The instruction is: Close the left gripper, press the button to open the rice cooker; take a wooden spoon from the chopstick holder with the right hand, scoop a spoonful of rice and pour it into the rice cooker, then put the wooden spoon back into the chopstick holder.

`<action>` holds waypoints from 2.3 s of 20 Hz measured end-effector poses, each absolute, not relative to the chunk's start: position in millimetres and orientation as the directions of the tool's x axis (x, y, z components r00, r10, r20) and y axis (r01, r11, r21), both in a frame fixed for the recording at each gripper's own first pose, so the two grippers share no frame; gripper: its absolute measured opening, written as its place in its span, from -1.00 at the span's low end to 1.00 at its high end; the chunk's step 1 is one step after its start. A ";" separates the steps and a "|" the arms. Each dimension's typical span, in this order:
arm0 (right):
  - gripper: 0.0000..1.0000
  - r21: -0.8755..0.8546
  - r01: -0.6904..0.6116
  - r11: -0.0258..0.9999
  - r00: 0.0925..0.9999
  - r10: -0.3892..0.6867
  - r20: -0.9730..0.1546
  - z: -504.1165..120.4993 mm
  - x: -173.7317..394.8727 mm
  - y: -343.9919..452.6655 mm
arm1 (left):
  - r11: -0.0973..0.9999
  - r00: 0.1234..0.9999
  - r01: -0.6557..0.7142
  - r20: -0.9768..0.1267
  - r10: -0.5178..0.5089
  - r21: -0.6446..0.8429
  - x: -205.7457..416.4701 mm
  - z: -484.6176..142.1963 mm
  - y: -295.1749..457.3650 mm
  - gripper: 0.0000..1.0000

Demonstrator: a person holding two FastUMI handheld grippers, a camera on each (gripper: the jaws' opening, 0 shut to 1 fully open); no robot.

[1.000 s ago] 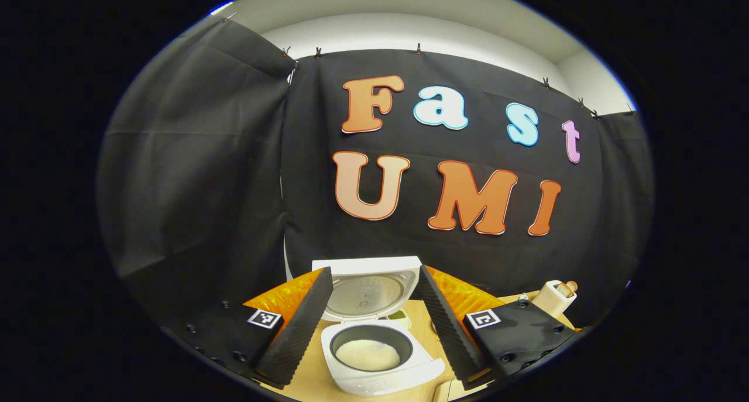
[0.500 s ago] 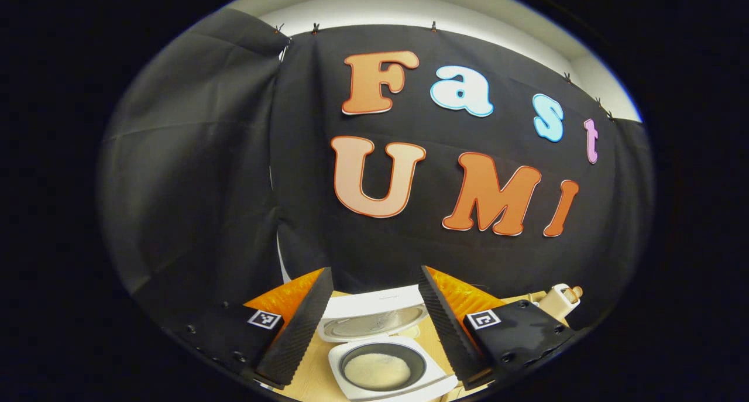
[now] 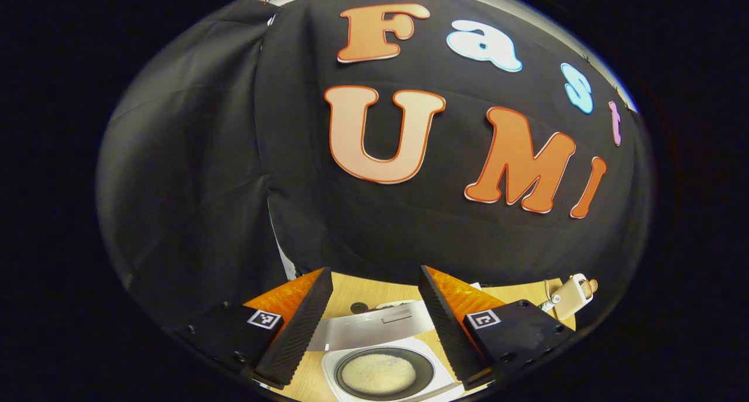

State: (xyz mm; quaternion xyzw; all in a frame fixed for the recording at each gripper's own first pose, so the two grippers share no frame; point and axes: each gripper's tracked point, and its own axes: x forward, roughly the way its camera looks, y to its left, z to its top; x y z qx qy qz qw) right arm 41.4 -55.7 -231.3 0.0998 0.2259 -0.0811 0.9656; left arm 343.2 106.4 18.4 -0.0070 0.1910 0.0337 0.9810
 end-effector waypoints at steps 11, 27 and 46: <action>0.91 0.158 0.200 0.967 0.868 -0.100 -0.486 -240.8 35.6 -65.4 | 0.997 0.888 -0.059 -0.458 0.025 -0.059 329.5 -20.7 99.0 1.00; 0.91 0.207 0.074 0.975 0.838 0.052 -0.544 -260.1 20.7 -45.0 | 0.997 0.768 0.021 -0.638 -0.062 -0.072 208.1 -161.3 57.2 1.00; 0.91 0.179 0.056 0.982 0.791 0.066 -0.608 -284.4 5.7 -45.3 | 0.999 0.776 -0.009 -0.630 0.040 0.052 187.8 -239.9 65.0 0.95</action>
